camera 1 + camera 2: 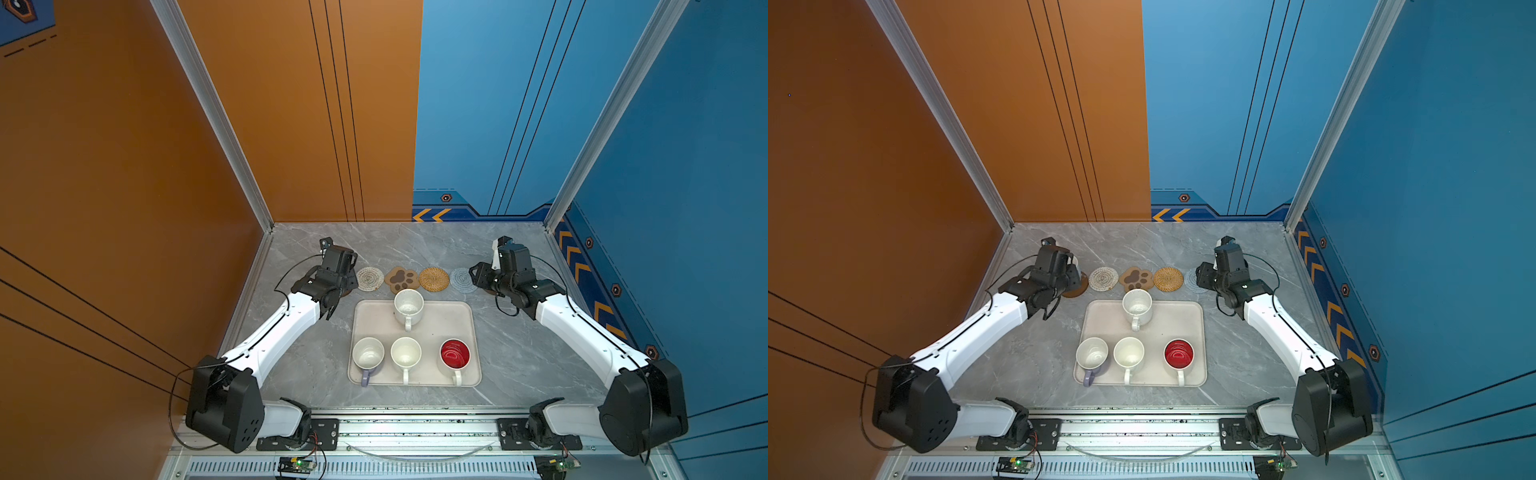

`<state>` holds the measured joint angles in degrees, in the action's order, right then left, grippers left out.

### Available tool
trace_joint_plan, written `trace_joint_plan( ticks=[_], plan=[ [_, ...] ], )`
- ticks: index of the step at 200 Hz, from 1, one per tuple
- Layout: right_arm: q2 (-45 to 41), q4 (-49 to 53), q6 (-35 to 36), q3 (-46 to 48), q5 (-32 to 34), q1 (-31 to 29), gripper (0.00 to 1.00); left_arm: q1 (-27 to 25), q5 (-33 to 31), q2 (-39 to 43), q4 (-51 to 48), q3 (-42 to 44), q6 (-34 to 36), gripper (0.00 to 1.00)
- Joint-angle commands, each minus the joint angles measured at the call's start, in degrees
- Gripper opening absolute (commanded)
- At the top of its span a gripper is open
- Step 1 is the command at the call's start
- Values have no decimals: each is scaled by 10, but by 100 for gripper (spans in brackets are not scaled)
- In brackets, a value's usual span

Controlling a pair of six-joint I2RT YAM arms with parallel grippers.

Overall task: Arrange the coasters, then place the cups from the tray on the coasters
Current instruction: 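Move the left gripper back over the white mug with lavender handle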

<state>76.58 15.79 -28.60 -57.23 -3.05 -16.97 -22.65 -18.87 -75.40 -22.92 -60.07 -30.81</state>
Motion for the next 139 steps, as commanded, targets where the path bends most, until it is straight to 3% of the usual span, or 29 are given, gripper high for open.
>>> trace_joint_plan(
  ticks=[1,70,139],
  plan=[
    [-8,-7,-6,-7,-6,-5,48,-28,9,47,-39,24,16,41],
    [-11,-14,-10,-16,-6,-35,48,-147,-19,187,-149,54,-7,43],
    [-5,-14,-9,-32,4,-69,48,-297,-47,255,-275,80,-101,43]
  ],
)
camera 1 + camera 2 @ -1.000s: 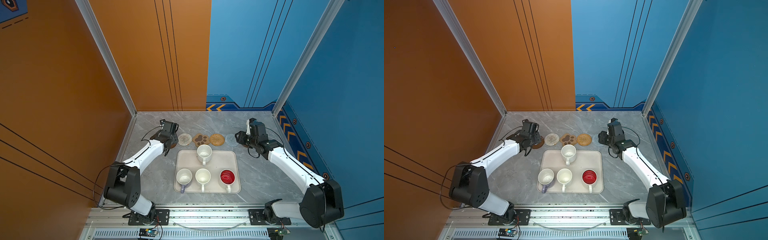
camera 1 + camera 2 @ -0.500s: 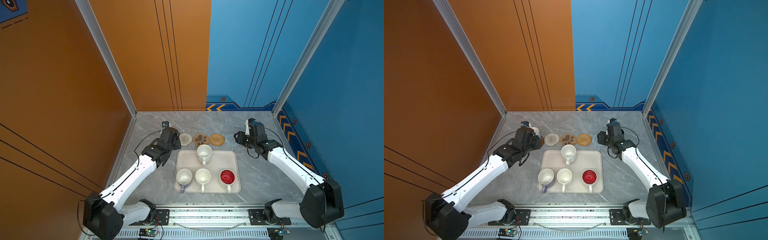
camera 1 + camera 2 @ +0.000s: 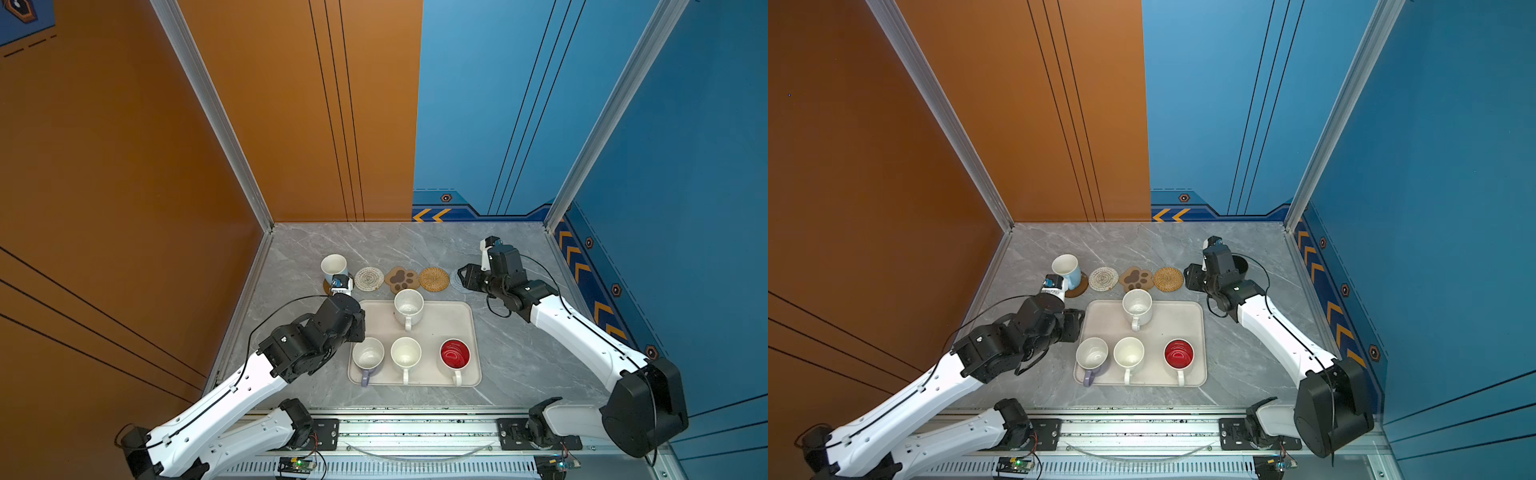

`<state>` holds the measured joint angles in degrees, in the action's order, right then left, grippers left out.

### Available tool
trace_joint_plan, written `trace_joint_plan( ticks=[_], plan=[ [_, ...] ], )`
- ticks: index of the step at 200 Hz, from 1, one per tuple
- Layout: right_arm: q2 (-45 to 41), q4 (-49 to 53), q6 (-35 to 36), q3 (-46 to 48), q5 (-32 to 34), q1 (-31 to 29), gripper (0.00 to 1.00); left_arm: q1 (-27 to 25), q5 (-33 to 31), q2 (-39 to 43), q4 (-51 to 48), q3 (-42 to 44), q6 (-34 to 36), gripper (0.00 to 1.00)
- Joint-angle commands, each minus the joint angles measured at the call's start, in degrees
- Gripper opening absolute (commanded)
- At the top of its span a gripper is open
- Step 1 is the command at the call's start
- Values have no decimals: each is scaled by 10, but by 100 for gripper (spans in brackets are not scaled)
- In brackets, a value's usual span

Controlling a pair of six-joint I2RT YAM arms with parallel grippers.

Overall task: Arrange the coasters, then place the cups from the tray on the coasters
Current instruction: 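Move the left gripper back over the white mug with lavender handle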

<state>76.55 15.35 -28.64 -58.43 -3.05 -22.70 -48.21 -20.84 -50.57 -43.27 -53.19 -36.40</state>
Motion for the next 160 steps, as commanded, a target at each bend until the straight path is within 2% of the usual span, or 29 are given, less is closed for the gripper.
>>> trace_joint_plan(
  ticks=[1,77,121,160],
  plan=[
    [-4,-10,-9,-20,4,-12,48,-44,-27,6,-73,12,-47,43],
    [1,-4,-3,-30,16,-31,48,-153,7,-19,-133,40,-127,40],
    [15,-3,-3,-37,15,-34,48,-188,30,-26,-152,70,-182,40],
    [30,-3,-2,-45,14,-40,48,-218,23,-22,-151,86,-223,40]
  ],
)
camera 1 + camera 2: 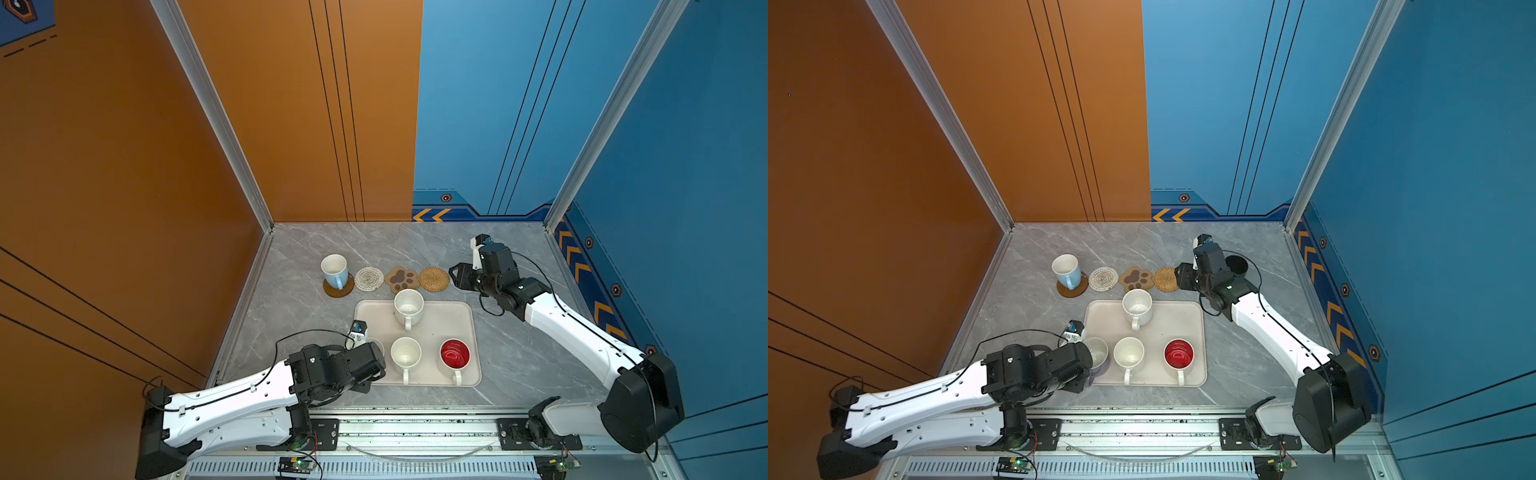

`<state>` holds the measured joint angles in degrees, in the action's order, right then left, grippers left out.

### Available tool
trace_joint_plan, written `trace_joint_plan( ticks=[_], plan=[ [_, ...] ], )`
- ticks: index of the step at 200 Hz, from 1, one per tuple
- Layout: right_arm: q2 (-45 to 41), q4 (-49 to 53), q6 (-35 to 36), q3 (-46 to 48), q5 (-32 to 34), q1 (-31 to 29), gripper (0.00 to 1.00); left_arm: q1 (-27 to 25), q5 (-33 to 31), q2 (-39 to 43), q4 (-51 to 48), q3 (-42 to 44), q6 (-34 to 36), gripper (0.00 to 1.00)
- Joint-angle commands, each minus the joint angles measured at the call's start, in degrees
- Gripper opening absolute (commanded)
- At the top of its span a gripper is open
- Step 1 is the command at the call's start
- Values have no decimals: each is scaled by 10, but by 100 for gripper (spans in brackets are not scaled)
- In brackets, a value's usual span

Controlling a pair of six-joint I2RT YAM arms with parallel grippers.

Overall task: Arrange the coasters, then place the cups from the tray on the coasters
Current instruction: 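Move the left gripper back over the white mug with lavender handle, then lower the left gripper and close it on the white mug's rim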

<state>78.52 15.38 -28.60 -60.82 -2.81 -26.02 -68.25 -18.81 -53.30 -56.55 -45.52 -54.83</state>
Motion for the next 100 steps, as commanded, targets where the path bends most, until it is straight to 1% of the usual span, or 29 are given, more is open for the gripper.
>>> trace_joint_plan(
  ticks=[1,52,100],
  plan=[
    [11,-3,-2,-22,11,-7,48,-18,2,5,-18,10,-39,40],
    [26,-3,-1,-30,11,-13,48,-33,-7,-24,-15,28,-67,42],
    [31,-1,0,-32,11,-14,48,-34,-17,-49,30,49,-72,42]
  ],
)
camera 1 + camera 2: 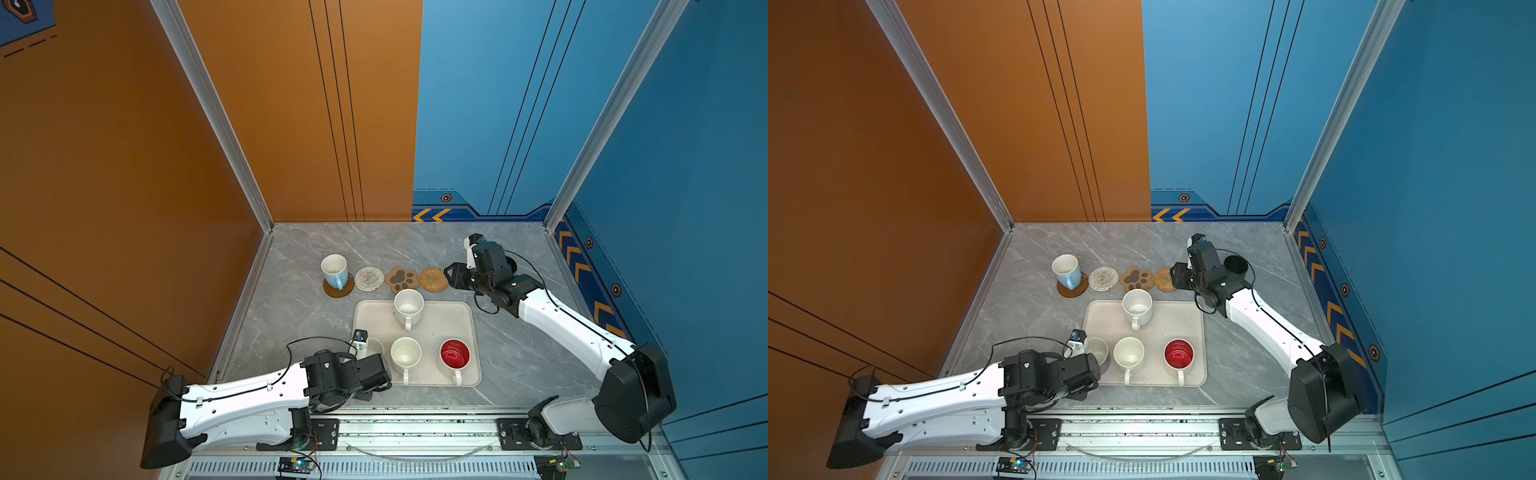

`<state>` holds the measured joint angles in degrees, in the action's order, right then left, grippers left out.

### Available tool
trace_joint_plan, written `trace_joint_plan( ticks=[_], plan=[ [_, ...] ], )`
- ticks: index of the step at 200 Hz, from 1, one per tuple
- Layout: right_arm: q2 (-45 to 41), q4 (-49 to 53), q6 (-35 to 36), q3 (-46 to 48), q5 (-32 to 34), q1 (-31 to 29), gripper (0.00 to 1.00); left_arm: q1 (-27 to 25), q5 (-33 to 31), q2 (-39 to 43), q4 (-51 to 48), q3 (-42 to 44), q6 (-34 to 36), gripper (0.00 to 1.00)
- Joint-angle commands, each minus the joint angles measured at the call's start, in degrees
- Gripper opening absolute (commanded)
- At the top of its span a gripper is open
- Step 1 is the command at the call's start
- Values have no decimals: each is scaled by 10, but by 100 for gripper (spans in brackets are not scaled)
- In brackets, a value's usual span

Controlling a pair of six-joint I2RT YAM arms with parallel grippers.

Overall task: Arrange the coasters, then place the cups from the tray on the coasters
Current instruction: 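Lower the left gripper and close it on the white mug's rim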

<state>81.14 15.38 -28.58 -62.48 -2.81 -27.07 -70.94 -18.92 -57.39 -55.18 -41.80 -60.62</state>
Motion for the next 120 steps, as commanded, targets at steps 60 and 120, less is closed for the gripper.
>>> trace_joint_plan(
  ticks=[60,120],
  plan=[
    [11,-1,0,-17,13,-4,48,-6,-14,-15,82,46,-27,42],
    [17,-2,1,-18,9,-4,48,7,-31,-18,91,56,-32,42]
  ],
)
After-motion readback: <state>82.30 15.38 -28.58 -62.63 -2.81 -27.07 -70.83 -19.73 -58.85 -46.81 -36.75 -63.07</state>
